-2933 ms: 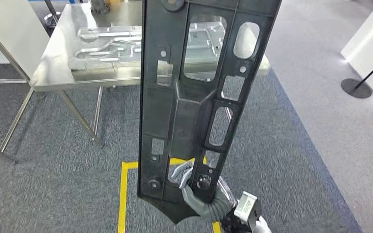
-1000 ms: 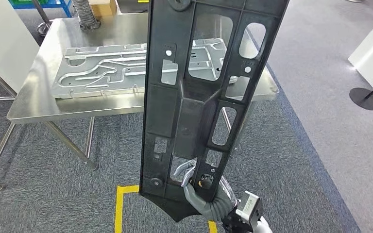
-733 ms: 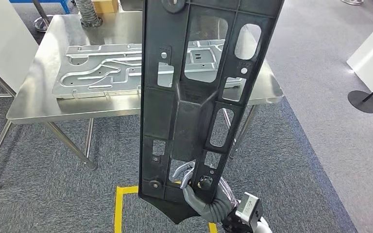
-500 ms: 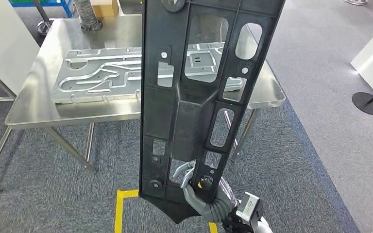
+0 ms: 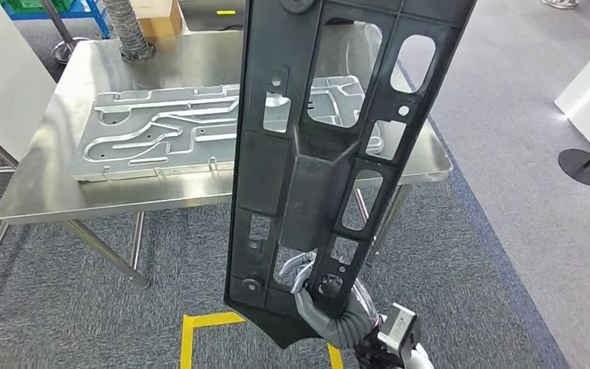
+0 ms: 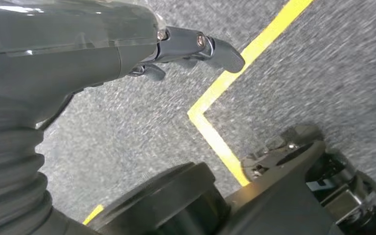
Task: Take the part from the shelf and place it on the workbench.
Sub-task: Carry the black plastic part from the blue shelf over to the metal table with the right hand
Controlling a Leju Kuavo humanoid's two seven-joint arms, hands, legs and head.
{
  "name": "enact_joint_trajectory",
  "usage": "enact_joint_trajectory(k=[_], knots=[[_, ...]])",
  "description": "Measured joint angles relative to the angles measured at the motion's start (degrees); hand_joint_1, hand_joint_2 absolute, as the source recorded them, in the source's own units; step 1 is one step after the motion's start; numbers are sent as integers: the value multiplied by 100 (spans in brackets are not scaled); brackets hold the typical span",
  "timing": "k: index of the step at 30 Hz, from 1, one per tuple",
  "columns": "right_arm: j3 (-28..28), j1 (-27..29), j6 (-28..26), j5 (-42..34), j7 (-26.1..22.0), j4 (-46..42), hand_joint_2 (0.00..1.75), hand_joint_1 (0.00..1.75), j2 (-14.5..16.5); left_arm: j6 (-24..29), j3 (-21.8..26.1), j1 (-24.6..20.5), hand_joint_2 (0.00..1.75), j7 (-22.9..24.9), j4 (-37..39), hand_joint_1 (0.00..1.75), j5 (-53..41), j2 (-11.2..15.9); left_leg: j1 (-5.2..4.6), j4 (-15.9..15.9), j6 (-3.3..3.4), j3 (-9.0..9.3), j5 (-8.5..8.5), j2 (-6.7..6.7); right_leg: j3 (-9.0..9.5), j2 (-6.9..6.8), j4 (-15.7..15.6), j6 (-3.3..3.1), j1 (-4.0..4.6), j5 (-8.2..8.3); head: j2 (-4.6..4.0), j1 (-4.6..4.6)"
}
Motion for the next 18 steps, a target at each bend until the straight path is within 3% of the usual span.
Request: enact_joint_trajectory(k=[2, 4, 7, 8, 9, 10, 12, 13, 14, 16, 18], knots=[[-7, -6, -29, 4, -29, -1, 175, 175, -1, 8, -5, -15, 175, 22, -1, 0, -19, -2, 2, -47, 80, 12, -16, -12, -9, -9, 1, 55, -11, -25, 0, -1], [-21, -16, -42, 5, -49, -3, 175, 175, -1, 21, -24, -30, 175, 41, -4, 0, -45, -8, 17, -97, 154, 59, -24, -9, -123, -15, 265, 114, -23, -177, 0, 0], [-59, -19, -60, 15, -81, -4, 175, 175, -1, 69, -66, -57, 175, 75, -7, 0, -65, -11, 18, -115, 221, 117, -71, 3, -765, -17, 1393, 169, -39, -585, 0, -1], [-76, -14, -72, 21, -88, -3, 175, 175, -2, 92, -82, -61, 175, 83, -8, 0, -79, -11, 14, -114, 228, 140, -94, 2, -960, -17, 1662, 174, -42, -607, 0, -1], [-95, -9, -86, 25, -92, -3, 175, 175, -2, 113, -97, -64, 175, 86, -9, 0, -96, -13, 12, -113, 227, 174, -121, -3, -1053, -17, 1712, 170, -42, -506, 0, -1], [-116, -6, -98, 29, -97, -3, 175, 175, -3, 126, -113, -69, 175, 89, -11, 0, -114, -16, 11, -113, 222, 219, -151, -11, -1030, -17, 1531, 155, -41, -294, 0, -1], [-151, -6, -110, 31, -108, -3, 175, 175, -3, 134, -136, -89, 175, 91, -18, 0, -134, -32, 9, -120, 201, 318, -222, -27, -763, -17, 784, 94, -25, 206, 0, 0], [-162, -4, -108, 31, -114, -5, 175, 175, -3, 137, -143, -105, 175, 92, -21, 0, -137, -44, 4, -120, 180, 351, -255, -30, -631, -20, 450, 56, -2, 359, 0, 0], [-167, -3, -104, 31, -119, -8, 175, 175, -3, 141, -146, -124, 175, 96, -23, 0, -139, -52, 4, -123, 152, 361, -279, -29, -549, -23, 234, 23, 23, 416, 0, 0], [-173, 5, -95, 31, -124, -14, 175, 175, -3, 145, -155, -160, 175, 110, -26, 0, -150, -63, 4, -144, 86, 363, -308, -17, -508, -18, 94, -26, 62, 386, 0, 0], [-177, 12, -92, 29, -125, -20, 175, 175, -2, 146, -167, -178, 175, 123, -35, 0, -163, -63, -6, -147, 24, 395, -356, -4, -448, -7, 21, -65, 24, 362, 0, -1]])
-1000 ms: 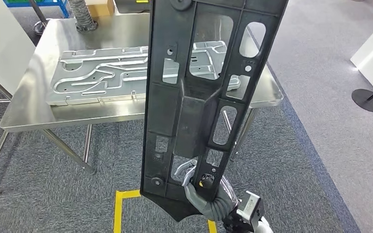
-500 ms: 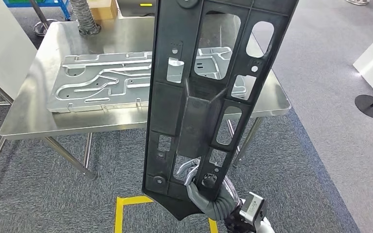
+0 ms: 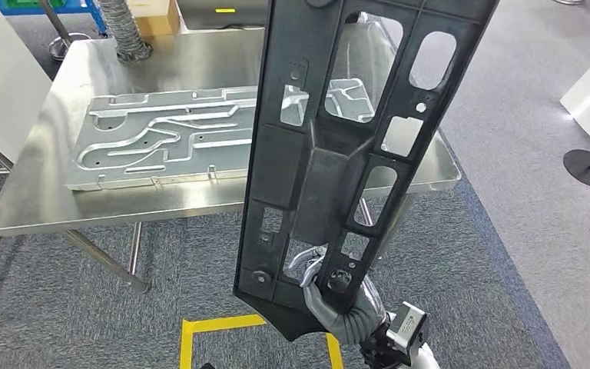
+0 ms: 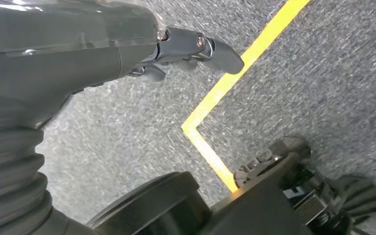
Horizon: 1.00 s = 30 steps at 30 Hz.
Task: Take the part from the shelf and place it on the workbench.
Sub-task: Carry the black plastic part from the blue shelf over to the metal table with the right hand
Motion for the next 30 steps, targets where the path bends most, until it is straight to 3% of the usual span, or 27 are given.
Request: enact_joint_trajectory(k=[2, 4, 5, 6, 7, 8, 10, 11, 15, 17, 20, 21, 22, 23, 24, 26, 27, 30], knots=[[-7, -1, 8, -5, 2, -5, 175, 175, 6, 9, -11, -11, 175, 6, -10, 0, 9, 1, -4, 355, -49, -132, -191, 4, 108, -15, -80, -46, -44, -20, 0, -1], [-13, -4, 44, -9, 27, -6, 175, 175, 15, 22, -15, -3, 175, 10, -10, 0, 37, 4, 15, 1140, -85, -566, -477, 4, 181, -31, -96, -84, -40, -67, 0, 0], [-13, -3, 68, -9, 46, -5, 175, 175, 19, 30, -14, 13, 175, 11, -10, 0, 55, 7, 21, 1487, -100, -795, -551, 4, 208, -29, -93, -93, -36, -94, 0, 0], [-13, -1, 88, -9, 70, -5, 175, 175, 21, 39, -13, 29, 175, 13, -10, 0, 72, 10, 23, 1657, -108, -949, -512, 4, 241, -24, -89, -94, -33, -124, 0, 0], [-13, 0, 104, -9, 91, -4, 175, 175, 25, 49, -11, 43, 175, 15, -10, 0, 88, 12, 23, 1590, -107, -990, -347, 4, 281, -19, -83, -91, -32, -158, 0, 0], [-13, -1, 115, -9, 111, -4, 175, 175, 31, 62, -9, 55, 175, 14, -10, 0, 104, 14, 22, 1296, -95, -918, -80, 4, 332, -14, -76, -84, -31, -199, 0, 0], [-11, -6, 140, -6, 147, -4, 175, 175, 48, 77, -9, 86, 175, 14, -10, 0, 132, 15, 7, 509, -50, -633, 386, 6, 424, -8, -60, -53, -23, -284, 0, 0], [-10, -8, 160, -2, 164, -4, 175, 175, 56, 83, -8, 102, 175, 14, -10, 0, 149, 14, -5, 241, -24, -521, 481, 8, 443, -4, -49, -28, -16, -315, 0, 0], [5, -16, 203, 9, 256, -7, 175, 175, 70, 108, 13, 156, 175, 10, -10, 0, 214, 2, -5, 42, 65, -439, 447, -3, 440, -12, -30, 86, -2, -374, 0, 1], [8, -34, 199, 10, 282, -8, 175, 175, 72, 120, 26, 171, 175, 0, -10, 0, 223, -11, 29, -11, 126, -384, 443, -1, 321, -16, 256, 150, -11, -540, 0, 1], [8, -38, 191, 18, 306, -7, 175, 175, 72, 116, 36, 186, 175, -9, -10, 0, 227, -28, 26, -18, 170, -344, 400, 5, -321, -17, 1367, 228, -61, -953, 0, 1], [8, -28, 190, 21, 316, -6, 175, 175, 72, 115, 40, 198, 175, -10, -10, 0, 234, -31, 24, -15, 171, -329, 381, 3, -495, -18, 1597, 244, -75, -960, 0, 0], [8, -19, 190, 21, 332, -6, 175, 175, 71, 122, 45, 210, 175, -9, -10, 0, 250, -33, 24, -12, 167, -305, 360, -2, -555, -18, 1600, 251, -85, -844, 0, 0], [8, -14, 192, 16, 354, -6, 175, 175, 71, 134, 53, 221, 175, -4, -10, 0, 267, -36, 24, -10, 158, -270, 335, -8, -493, -20, 1365, 249, -93, -624, 0, 0], [9, -12, 198, 8, 381, -6, 175, 175, 71, 152, 63, 231, 175, 1, -10, 0, 293, -39, 24, -9, 145, -228, 306, -14, -339, -23, 964, 237, -98, -355, 0, 1], [15, -14, 232, -12, 434, 0, 175, 175, 71, 188, 101, 264, 175, 8, -8, 0, 352, -43, 9, -6, 95, -178, 249, -19, -44, -28, 269, 184, -79, -48, 0, 1], [20, -13, 256, -21, 450, 7, 175, 175, 70, 205, 127, 284, 175, 5, -6, 0, 381, -43, 2, -4, 64, -170, 226, -18, 25, -25, 98, 153, -63, -12, 0, 1], [31, -6, 288, -43, 467, 34, 175, 175, 69, 259, 203, 352, 175, 4, -4, 0, 417, -41, 2, -8, -27, -147, 175, -8, 57, -10, 19, 60, -55, -57, 0, 0]])
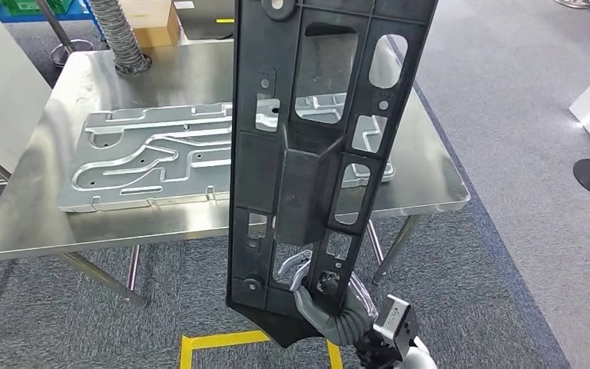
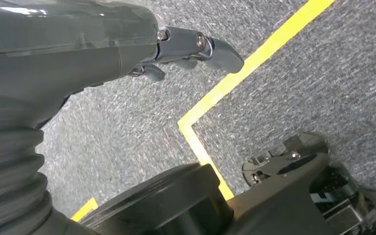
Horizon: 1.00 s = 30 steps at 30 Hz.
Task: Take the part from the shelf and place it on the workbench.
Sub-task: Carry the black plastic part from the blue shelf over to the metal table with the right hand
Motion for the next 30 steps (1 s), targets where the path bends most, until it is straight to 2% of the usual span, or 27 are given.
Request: enact_joint_trajectory(k=[2, 3, 5, 6, 7, 8, 10, 11, 12, 13, 16, 17, 18, 20, 21, 22, 23, 25, 26, 27, 28, 30], knots=[[1, -2, -14, -8, 8, 13, 175, 175, -1, 31, 37, 38, 175, 28, 0, 0, 15, 4, 5, 233, -51, -72, -151, 6, 62, -13, -47, -72, -26, -16, 0, 0], [1, -2, -26, -9, 16, 22, 175, 175, -2, 38, 59, 48, 175, 44, 0, 0, 28, 8, 10, 523, -71, -199, -301, 7, 95, -28, -63, -102, -32, -28, 0, 0], [0, 3, -61, 8, 46, 50, 175, 175, -3, 32, 108, 36, 175, 57, 0, 0, 51, 13, 11, 1310, -100, -580, -629, 10, 135, -51, -65, -138, -22, -66, 0, 0], [-1, 10, -79, 20, 61, 69, 175, 175, -4, 18, 126, 23, 175, 55, 0, 0, 55, 15, 12, 1586, -110, -720, -691, 11, 160, -57, -64, -142, -18, -87, 0, 0], [-1, 18, -93, 32, 72, 88, 175, 175, -5, -1, 136, 14, 175, 52, 0, 0, 52, 15, 13, 1664, -113, -766, -637, 14, 192, -57, -63, -140, -16, -111, 0, 0], [-1, 26, -103, 40, 77, 103, 175, 175, -7, -17, 140, 17, 175, 51, 0, 0, 46, 15, 16, 1506, -110, -701, -466, 17, 232, -49, -61, -132, -15, -138, 0, 0], [-1, 35, -106, 47, 78, 122, 175, 175, -10, -31, 144, 56, 175, 56, 2, 0, 37, 14, 21, 786, -83, -387, -23, 23, 319, -27, -55, -102, -11, -201, 0, 1], [-1, 35, -104, 49, 79, 128, 175, 175, -11, -30, 150, 76, 175, 52, 7, 0, 37, 12, 14, 459, -64, -241, 106, 23, 338, -15, -42, -77, -3, -227, 0, 0], [0, 35, -100, 50, 80, 132, 175, 175, -12, -30, 156, 91, 175, 43, 12, 0, 39, 7, 6, 240, -35, -151, 140, 22, 333, -10, -28, -49, 6, -243, 0, 0], [1, 36, -93, 51, 81, 136, 175, 175, -13, -28, 162, 98, 175, 20, 17, 0, 42, 1, -4, 148, -7, -118, 101, 18, 313, -10, -20, -22, 14, -248, 0, 0], [2, 25, -78, 51, 90, 147, 175, 175, -15, -9, 169, 91, 175, -59, 19, 0, 41, -33, 4, 47, 91, -98, 66, 4, 264, -26, 37, 65, 10, -291, 0, 0], [3, 15, -71, 51, 92, 151, 175, 175, -15, 0, 171, 84, 175, -77, 19, 0, 42, -46, 12, 29, 126, -79, 66, 5, 198, -27, 181, 97, 3, -369, 0, 0], [3, 7, -60, 51, 93, 157, 175, 175, -15, 8, 174, 77, 175, -91, 19, 0, 46, -57, 20, 13, 157, -58, 62, 10, 59, -26, 453, 127, -5, -496, 0, 0], [5, -4, -26, 51, 93, 178, 175, 175, -16, 17, 186, 73, 175, -109, 20, 0, 56, -69, 11, 11, 197, -37, 37, 18, -395, -26, 1256, 162, -15, -791, 0, 0], [8, -4, -11, 50, 93, 197, 175, 175, -17, 22, 197, 73, 175, -112, 20, 0, 62, -74, 7, 12, 206, -23, 21, 17, -611, -26, 1589, 169, -20, -860, 0, 0], [10, -3, -1, 47, 93, 217, 175, 175, -19, 28, 208, 75, 175, -114, 20, 0, 66, -77, 3, 13, 210, 0, 2, 11, -740, -26, 1737, 166, -21, -818, 0, 0], [12, -4, 4, 42, 92, 236, 175, 175, -20, 35, 221, 78, 175, -116, 20, 0, 71, -81, -1, 13, 208, 38, -23, 1, -750, -26, 1649, 153, -22, -655, 0, 0], [15, -11, 4, 28, 87, 258, 175, 175, -22, 54, 245, 91, 175, -116, 21, 0, 81, -95, -9, 9, 191, 138, -94, -15, -467, -25, 899, 87, -5, -136, 0, 0], [16, -18, 2, 19, 81, 266, 175, 175, -23, 63, 257, 99, 175, -116, 23, 0, 86, -104, -21, 10, 173, 178, -131, -19, -301, -26, 520, 48, 14, 41, 0, 1], [19, -30, 0, 12, 74, 271, 175, 175, -25, 72, 266, 106, 175, -115, 26, 0, 89, -111, -27, 9, 152, 199, -160, -18, -179, -28, 246, 15, 33, 121, 0, 1], [21, -39, -4, 6, 67, 276, 175, 175, -28, 78, 272, 114, 175, -113, 28, 0, 92, -116, -29, 3, 127, 200, -181, -13, -126, -27, 129, -7, 51, 107, 0, 1], [25, -51, -20, -1, 56, 281, 175, 175, -34, 86, 280, 114, 175, -104, 30, 0, 90, -116, -36, -27, 69, 226, -210, 1, -89, -21, 57, -43, 51, 52, 0, 0]])
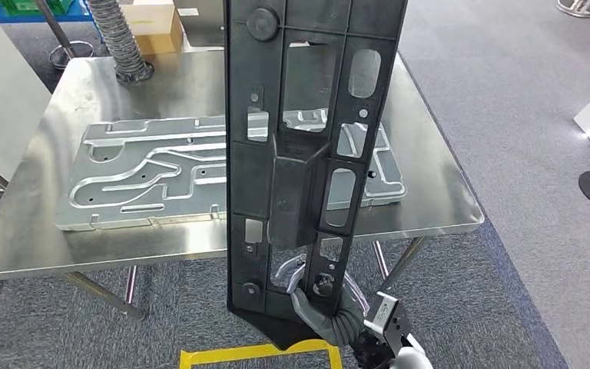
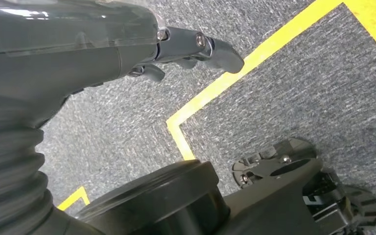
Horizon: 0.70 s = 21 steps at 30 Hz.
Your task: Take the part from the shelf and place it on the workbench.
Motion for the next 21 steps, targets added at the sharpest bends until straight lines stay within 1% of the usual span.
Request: enact_joint_trajectory(k=[1, 2, 3, 4, 5, 6, 7, 8, 9, 10, 11, 12, 13, 15, 17, 18, 19, 20, 21], knots=[[0, 0, -9, -1, -3, 1, 175, 175, -3, 3, 2, 0, 175, 8, 0, 0, -6, 3, -2, 8, -27, 23, -29, 5, 35, 3, -41, -21, -16, -5, 0, 1], [1, -5, -22, -2, -6, 0, 175, 175, -4, 4, 4, -1, 175, 18, 0, 0, -15, 7, -6, 98, -53, 8, -97, 7, 83, -1, -88, -46, -37, -12, 0, 0], [3, -11, -36, -2, -9, -1, 175, 175, -5, 4, 7, -1, 175, 31, 0, 0, -22, 12, -7, 308, -76, -73, -213, 6, 135, -8, -133, -67, -59, -18, 0, -1], [5, -18, -51, -2, -13, -1, 175, 175, -5, 3, 12, -1, 175, 38, 1, 0, -28, 19, 2, 639, -91, -237, -367, 5, 174, -18, -153, -86, -64, -32, 0, 0], [8, -23, -65, -1, -15, 1, 175, 175, -5, 0, 19, -14, 175, 42, 1, 0, -28, 26, 6, 1047, -110, -461, -532, 5, 199, -28, -159, -99, -66, -52, 0, -1], [10, -24, -74, 0, -16, 4, 175, 175, -5, -3, 26, -34, 175, 44, 1, 0, -27, 35, 9, 1417, -131, -675, -639, 6, 221, -33, -157, -103, -65, -74, 0, -1], [12, -24, -80, 1, -16, 10, 175, 175, -5, -6, 32, -55, 175, 43, 1, 0, -26, 41, 13, 1636, -149, -821, -643, 7, 250, -35, -156, -103, -66, -100, 0, -1], [13, -24, -81, 2, -15, 18, 175, 175, -5, -9, 34, -72, 175, 44, 1, 0, -25, 43, 20, 1636, -162, -865, -519, 9, 287, -30, -151, -97, -68, -128, 0, -1], [14, -24, -82, 2, -14, 25, 175, 175, -5, -10, 35, -75, 175, 49, 1, 0, -27, 44, 33, 1398, -170, -797, -280, 10, 332, -19, -142, -85, -72, -163, 0, -1], [16, -25, -82, 2, -13, 28, 175, 175, -5, -11, 35, -67, 175, 54, 1, 0, -29, 44, 50, 1010, -173, -667, 0, 12, 378, -7, -128, -66, -76, -203, 0, -1], [17, -28, -81, 3, -14, 31, 175, 175, -6, -11, 35, -54, 175, 58, 3, 0, -31, 42, 55, 656, -173, -538, 204, 12, 411, 7, -107, -38, -68, -242, 0, -1], [20, -32, -80, 8, -14, 32, 175, 175, -7, -12, 36, -41, 175, 60, 7, 0, -32, 40, 59, 359, -153, -422, 306, 11, 420, 18, -81, -7, -60, -274, 0, 0], [22, -37, -79, 13, -14, 33, 175, 175, -8, -12, 37, -32, 175, 58, 10, 0, -31, 39, 55, 206, -120, -369, 321, 6, 409, 24, -63, 23, -49, -292, 0, 0], [28, -45, -79, 25, -14, 36, 175, 175, -11, -11, 42, -31, 175, 50, 14, 0, -30, 34, 43, 130, -29, -344, 260, -8, 375, 24, -49, 76, -41, -300, 0, 0], [33, -50, -82, 31, -17, 37, 175, 175, -16, -11, 45, -40, 175, 45, 14, 0, -32, 24, 52, 108, 47, -328, 267, -12, 345, 15, 33, 130, -51, -365, 0, 1], [35, -53, -85, 33, -22, 37, 175, 175, -17, -11, 45, -45, 175, 45, 14, 0, -33, 19, 62, 88, 82, -307, 266, -7, 256, 13, 222, 157, -56, -466, 0, 1], [37, -55, -87, 34, -28, 37, 175, 175, -21, -11, 46, -46, 175, 45, 14, 0, -33, 18, 64, 76, 109, -288, 260, -1, 91, 11, 538, 179, -64, -608, 0, 2], [38, -55, -88, 36, -37, 40, 175, 175, -26, -11, 46, -46, 175, 46, 14, 0, -34, 18, 59, 72, 131, -280, 249, 4, -138, 10, 945, 195, -67, -764, 0, 2], [42, -53, -91, 36, -43, 45, 175, 175, -32, -11, 46, -45, 175, 46, 14, 0, -34, 18, 51, 74, 146, -274, 237, 7, -386, 9, 1351, 206, -72, -884, 0, 1]])
